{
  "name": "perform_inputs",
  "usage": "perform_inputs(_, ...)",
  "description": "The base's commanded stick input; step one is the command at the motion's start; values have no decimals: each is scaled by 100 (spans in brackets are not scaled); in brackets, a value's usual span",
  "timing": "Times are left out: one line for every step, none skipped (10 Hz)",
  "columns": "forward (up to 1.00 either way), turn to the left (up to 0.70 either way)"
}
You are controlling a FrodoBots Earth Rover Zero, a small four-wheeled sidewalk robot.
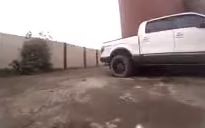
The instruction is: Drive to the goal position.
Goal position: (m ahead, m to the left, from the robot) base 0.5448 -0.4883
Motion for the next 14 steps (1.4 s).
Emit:
perform_inputs(0, -70)
perform_inputs(0, -70)
perform_inputs(0, -70)
perform_inputs(0, -70)
perform_inputs(0, -70)
perform_inputs(0, -70)
perform_inputs(0, -70)
perform_inputs(0, -70)
perform_inputs(0, -70)
perform_inputs(0, -70)
perform_inputs(0, -70)
perform_inputs(0, -70)
perform_inputs(0, -70)
perform_inputs(0, -70)
